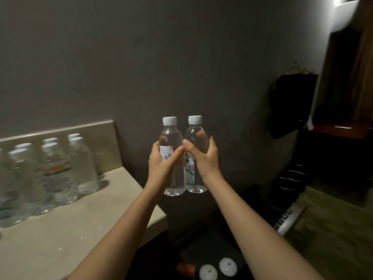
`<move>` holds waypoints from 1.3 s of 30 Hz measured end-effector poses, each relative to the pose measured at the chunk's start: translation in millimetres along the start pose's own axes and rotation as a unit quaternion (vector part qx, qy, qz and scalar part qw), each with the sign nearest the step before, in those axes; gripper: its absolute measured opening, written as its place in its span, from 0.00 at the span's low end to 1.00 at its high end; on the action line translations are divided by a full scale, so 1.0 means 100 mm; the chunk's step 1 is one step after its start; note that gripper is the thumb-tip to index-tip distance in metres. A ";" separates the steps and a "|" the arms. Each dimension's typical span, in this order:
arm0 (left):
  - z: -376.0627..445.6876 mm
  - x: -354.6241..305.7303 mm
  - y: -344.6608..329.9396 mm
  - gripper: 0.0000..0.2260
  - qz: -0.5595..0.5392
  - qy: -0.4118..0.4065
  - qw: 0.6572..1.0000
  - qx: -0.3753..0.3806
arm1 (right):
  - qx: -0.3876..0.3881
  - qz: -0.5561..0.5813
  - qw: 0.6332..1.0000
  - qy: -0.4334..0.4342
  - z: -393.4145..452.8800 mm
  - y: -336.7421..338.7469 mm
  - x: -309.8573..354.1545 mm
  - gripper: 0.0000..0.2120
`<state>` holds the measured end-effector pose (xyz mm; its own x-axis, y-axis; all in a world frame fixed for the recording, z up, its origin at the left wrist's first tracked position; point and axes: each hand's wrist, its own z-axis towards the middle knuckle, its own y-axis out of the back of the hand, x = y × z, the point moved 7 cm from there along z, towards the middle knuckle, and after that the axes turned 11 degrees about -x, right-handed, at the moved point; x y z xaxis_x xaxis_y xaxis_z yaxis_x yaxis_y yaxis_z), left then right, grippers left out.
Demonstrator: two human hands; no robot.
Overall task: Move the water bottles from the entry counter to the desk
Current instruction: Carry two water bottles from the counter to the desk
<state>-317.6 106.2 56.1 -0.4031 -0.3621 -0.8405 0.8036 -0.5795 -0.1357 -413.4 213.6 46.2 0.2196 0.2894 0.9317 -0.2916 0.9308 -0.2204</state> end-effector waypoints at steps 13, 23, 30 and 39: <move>-0.73 0.04 -3.54 0.16 -0.164 0.075 0.967 0.180 | -0.156 -0.090 0.981 0.079 1.29 3.18 0.59 0.41; -0.98 0.34 -5.89 0.20 -0.217 0.100 0.919 0.313 | -0.265 -0.126 0.951 0.099 2.33 5.06 0.62 0.28; -0.87 0.55 -7.32 0.15 -0.230 0.070 0.901 0.361 | -0.319 -0.147 0.930 0.109 3.19 5.92 0.68 0.18; -0.93 0.95 -9.24 0.20 -0.246 0.098 0.878 0.398 | -0.362 -0.149 0.915 0.098 4.40 7.31 0.48 0.17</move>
<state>-1058.0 675.6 52.4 -0.4703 0.1625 -0.8674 -0.0393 -0.9858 -0.1633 -1025.5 809.9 56.7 0.3720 -0.0336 0.9276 0.4868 0.8580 -0.1641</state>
